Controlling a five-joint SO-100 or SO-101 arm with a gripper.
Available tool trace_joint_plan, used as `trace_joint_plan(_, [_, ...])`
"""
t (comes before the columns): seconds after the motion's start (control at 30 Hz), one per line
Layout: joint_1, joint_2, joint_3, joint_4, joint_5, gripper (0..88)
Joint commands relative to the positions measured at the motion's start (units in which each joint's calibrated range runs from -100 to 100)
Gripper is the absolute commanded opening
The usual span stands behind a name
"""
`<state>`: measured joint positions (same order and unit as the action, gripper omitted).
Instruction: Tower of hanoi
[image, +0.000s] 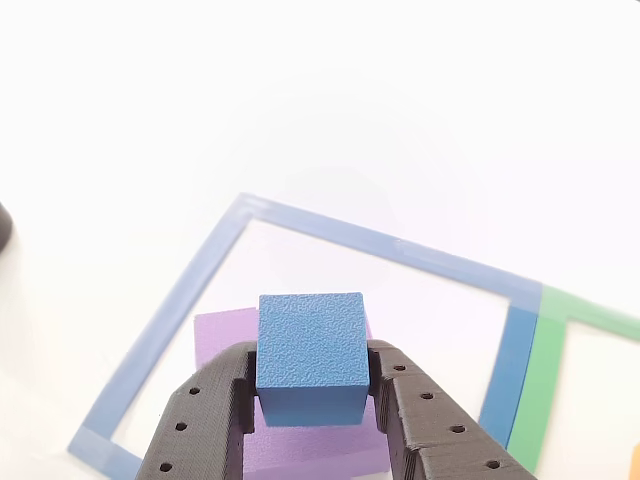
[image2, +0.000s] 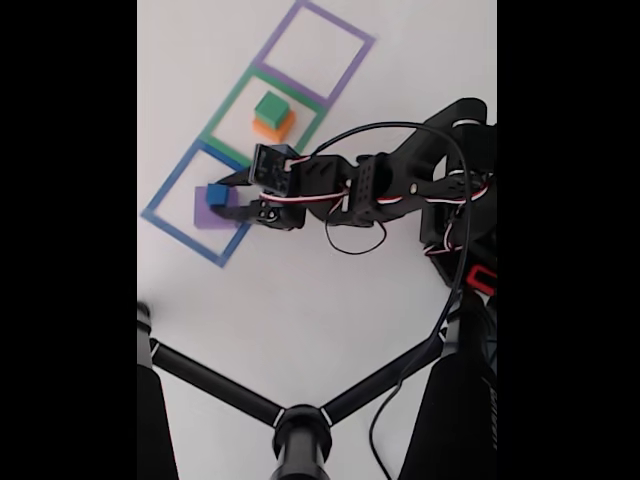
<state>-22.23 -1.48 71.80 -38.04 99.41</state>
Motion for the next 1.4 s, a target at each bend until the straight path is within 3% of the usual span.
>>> trace_joint_plan(0.0, [0.7, 1.2, -1.9, -2.8, 0.6, 2.5])
trace_joint_plan(0.6, [0.3, 5.3, -3.0, -6.2, 0.6, 6.7])
trace_joint_plan(1.13, [0.3, 4.9, -3.6, -7.0, 0.6, 21.2])
trace_joint_plan(1.37, [2.5, -4.9, -2.8, 2.4, 0.6, 19.8])
